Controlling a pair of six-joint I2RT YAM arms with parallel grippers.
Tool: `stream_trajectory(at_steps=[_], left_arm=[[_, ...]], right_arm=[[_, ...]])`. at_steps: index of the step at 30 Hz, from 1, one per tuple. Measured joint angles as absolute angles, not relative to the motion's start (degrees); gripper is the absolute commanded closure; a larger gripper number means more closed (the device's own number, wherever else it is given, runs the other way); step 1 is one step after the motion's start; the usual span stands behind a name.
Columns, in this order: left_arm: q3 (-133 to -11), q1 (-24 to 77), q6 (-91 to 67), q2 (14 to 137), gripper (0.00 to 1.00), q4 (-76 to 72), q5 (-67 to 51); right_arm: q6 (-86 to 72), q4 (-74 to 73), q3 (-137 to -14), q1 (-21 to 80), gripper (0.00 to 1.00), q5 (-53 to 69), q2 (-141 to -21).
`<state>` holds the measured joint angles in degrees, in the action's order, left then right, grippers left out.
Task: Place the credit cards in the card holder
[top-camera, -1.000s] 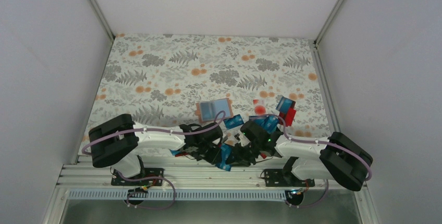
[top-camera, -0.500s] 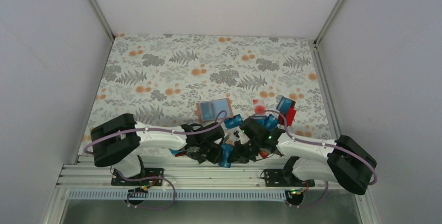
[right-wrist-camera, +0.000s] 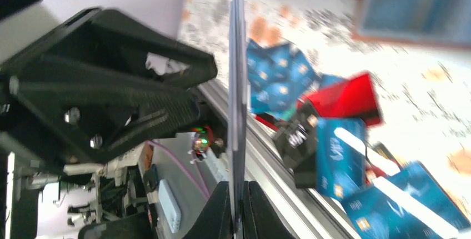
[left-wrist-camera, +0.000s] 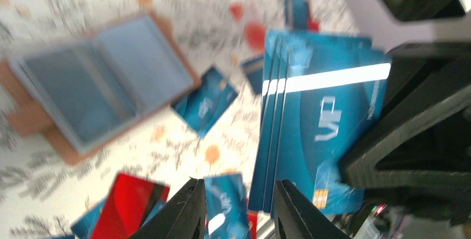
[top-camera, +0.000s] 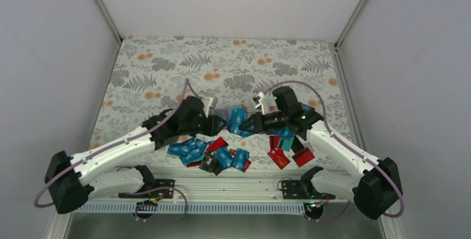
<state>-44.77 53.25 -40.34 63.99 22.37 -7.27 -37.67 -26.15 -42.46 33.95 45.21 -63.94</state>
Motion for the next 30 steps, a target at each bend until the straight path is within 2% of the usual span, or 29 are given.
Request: stream_trajectory(at_steps=[6, 12, 21, 30], left_arm=[[-47.7, 43.4, -35.7, 56.7, 0.68, 19.3, -13.8], [-47.8, 30.8, -33.1, 54.3, 0.71, 13.4, -30.5], [-47.8, 25.8, -30.0, 51.2, 0.75, 8.2, -47.0], [-47.8, 25.8, -28.0, 51.0, 0.75, 5.9, -55.2]], right_arm=[[-30.9, -21.5, -49.2, 32.5, 0.96, 53.6, -65.0], [-27.8, -14.1, -52.3, 32.3, 0.96, 58.6, -64.9], [-24.3, -9.6, -55.5, 32.3, 0.96, 63.1, -65.5], [-22.6, -8.7, -56.5, 32.2, 0.96, 65.8, -66.9]])
